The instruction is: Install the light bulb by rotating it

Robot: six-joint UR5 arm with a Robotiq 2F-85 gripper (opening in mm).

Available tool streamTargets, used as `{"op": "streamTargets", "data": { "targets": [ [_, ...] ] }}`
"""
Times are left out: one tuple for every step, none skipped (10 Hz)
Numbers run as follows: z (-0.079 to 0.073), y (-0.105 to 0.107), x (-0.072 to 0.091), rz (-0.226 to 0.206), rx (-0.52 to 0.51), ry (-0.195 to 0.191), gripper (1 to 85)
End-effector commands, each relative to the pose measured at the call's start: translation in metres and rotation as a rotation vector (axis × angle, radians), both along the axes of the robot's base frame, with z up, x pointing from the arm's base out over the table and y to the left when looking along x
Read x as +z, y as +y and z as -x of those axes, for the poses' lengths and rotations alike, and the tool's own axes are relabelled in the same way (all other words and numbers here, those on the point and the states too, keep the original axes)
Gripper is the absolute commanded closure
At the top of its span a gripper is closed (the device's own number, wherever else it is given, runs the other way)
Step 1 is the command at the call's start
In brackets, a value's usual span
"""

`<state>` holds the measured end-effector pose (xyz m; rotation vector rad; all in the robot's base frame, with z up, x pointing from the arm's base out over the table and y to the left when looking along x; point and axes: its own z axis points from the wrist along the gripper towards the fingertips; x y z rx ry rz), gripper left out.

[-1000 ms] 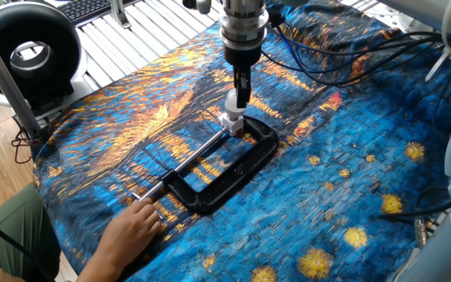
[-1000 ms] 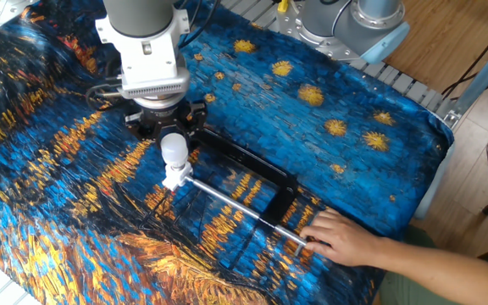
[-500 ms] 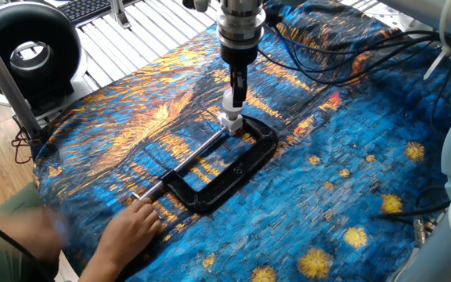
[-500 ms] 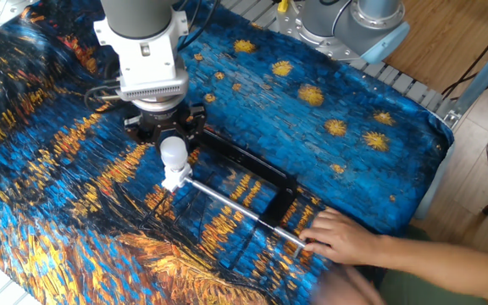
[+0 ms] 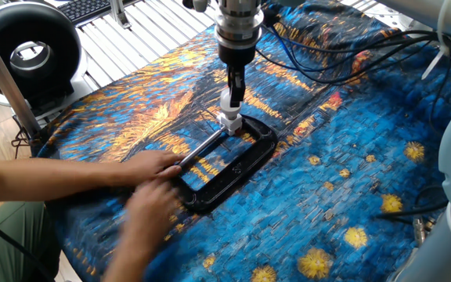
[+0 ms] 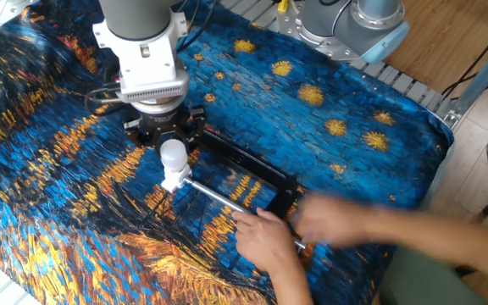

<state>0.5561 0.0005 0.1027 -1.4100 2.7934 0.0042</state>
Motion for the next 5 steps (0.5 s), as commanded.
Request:
{"op": "streamTargets", "data": {
  "targets": [
    [-0.0015, 0.0029, 0.0001, -0.021, 0.012, -0.006, 84.7],
    [-0.0013, 0.0020, -0.0004, -0.023, 0.014, -0.008, 84.7],
    [-0.0006, 0.0006, -0.0005, -0.021, 0.014, -0.008, 84.7],
    [-0.0014, -0.0003, -0.0003, -0.021, 0.018, -0.011, 84.7],
    [-0.0016, -0.0006, 0.0008, -0.024, 0.023, -0.011, 84.7]
  ]
}}
